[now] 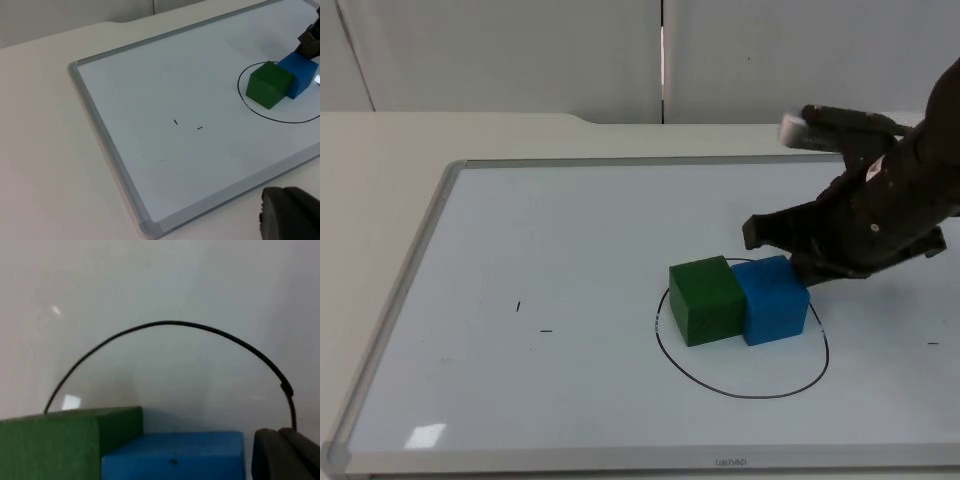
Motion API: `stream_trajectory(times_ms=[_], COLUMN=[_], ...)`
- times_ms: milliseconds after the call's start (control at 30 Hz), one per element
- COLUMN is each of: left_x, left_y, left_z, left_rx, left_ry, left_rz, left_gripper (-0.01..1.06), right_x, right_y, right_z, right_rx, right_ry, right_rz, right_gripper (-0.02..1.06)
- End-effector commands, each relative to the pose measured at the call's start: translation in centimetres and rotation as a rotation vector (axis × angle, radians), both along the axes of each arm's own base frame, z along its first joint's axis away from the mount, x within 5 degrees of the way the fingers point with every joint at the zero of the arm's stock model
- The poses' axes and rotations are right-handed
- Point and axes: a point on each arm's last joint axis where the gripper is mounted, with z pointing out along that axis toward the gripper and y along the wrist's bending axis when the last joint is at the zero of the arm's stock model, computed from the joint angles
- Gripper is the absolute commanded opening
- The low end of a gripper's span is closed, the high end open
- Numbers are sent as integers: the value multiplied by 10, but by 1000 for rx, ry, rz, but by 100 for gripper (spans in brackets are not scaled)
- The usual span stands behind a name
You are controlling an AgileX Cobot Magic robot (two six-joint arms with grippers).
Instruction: Push the two cubes into the marked area.
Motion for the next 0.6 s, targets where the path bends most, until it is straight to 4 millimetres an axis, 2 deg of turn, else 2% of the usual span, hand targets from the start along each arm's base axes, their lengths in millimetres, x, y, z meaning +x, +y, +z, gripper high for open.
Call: stream_trajectory(times_ms=[0,67,133,233,267,367,400,433,467,533,567], left_x=[0,0,0,0,0,0,0,0,0,0,0], left_y=[0,0,0,0,0,0,0,0,0,0,0], left_z=[-2,-2,-2,-2,-2,-2,-2,-2,-2,-2,-2], left_rx=[0,0,0,0,0,0,0,0,0,0,0], left_ry=[7,7,7,7,7,7,7,7,7,7,7], left_rz=[8,8,8,8,8,8,8,8,8,8,8], left_gripper=[0,0,0,0,0,0,0,0,0,0,0], right_x=[3,4,6,4,4,-9,-9,-16,-29,-49,-49], right_y=[-8,-15,-31,-60,-60,-84,-84,-90,-97,-102,-102], right_z=[13,19,37,75,75,124,124,142,170,203,203], right_rx=[-22,-33,-58,-103,-103,-150,-150,-156,-145,-128,-128], right_ry=[-28,-33,-51,-102,-102,-200,-200,-245,-314,-409,-409], right_rz=[24,24,23,11,11,3,3,-2,-20,-31,-31], right_gripper=[0,0,0,0,0,0,0,0,0,0,0])
